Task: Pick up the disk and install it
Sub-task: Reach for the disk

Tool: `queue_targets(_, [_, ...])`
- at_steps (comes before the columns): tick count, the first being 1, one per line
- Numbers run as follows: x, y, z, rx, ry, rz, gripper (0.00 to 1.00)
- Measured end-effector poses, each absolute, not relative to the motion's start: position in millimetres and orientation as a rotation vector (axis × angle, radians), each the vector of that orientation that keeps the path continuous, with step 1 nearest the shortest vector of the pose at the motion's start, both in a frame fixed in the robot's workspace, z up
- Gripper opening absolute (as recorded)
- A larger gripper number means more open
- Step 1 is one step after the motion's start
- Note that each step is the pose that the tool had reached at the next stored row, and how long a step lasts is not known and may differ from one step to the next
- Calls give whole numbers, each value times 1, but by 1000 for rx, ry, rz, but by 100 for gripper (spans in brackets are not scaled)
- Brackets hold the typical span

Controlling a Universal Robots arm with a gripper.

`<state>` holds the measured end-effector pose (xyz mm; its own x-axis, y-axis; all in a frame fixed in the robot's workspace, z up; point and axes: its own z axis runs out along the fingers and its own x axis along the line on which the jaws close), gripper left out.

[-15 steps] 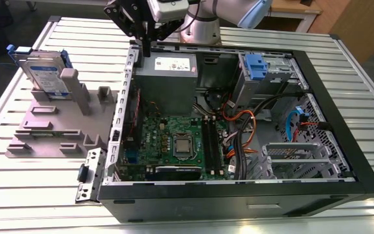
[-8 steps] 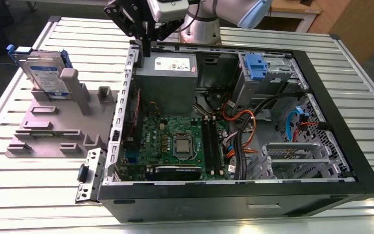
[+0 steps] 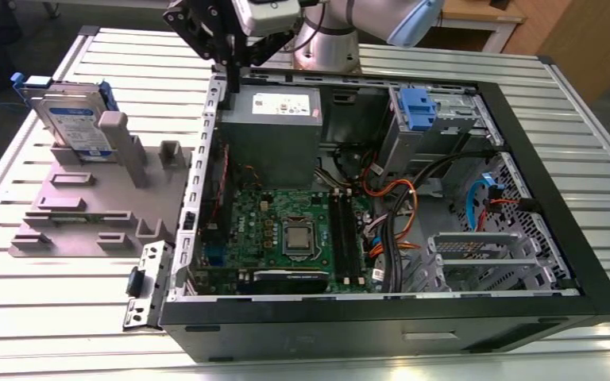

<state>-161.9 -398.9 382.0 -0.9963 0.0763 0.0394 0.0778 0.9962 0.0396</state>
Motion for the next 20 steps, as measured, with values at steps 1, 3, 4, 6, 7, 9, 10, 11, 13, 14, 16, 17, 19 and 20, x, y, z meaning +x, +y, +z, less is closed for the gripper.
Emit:
queue_targets(1, [-163,-399,382,-120,-3101,-64,11])
queue_targets(3, [-167,-399,382,-120,-3103,-64,11])
queue_targets(4, [-168,-399,382,-120,-3104,-64,11])
queue_targets(6, [-171,-399,382,-120,-3106,-64,11])
queue_targets(7, [-172,-399,382,-120,-3107,-64,11])
queue_targets(9, [-172,-399,382,-120,-3107,-64,11])
queue_targets(10, [-172,-399,382,-120,-3107,-64,11])
queue_targets(11, [-172,-399,382,-120,-3107,-64,11])
queue_targets(13, [-172,-399,382,-120,-3107,-64,11])
queue_targets(14, [-172,-399,382,-120,-3107,-64,11])
queue_targets(16, [-172,-399,382,-120,-3107,-64,11])
queue_targets(17, [-172,-399,382,-120,-3107,-64,11])
queue_targets(19, [-176,-399,381,-120,-3107,-64,11])
queue_targets(20, [-178,-399,381,-120,-3107,-64,11])
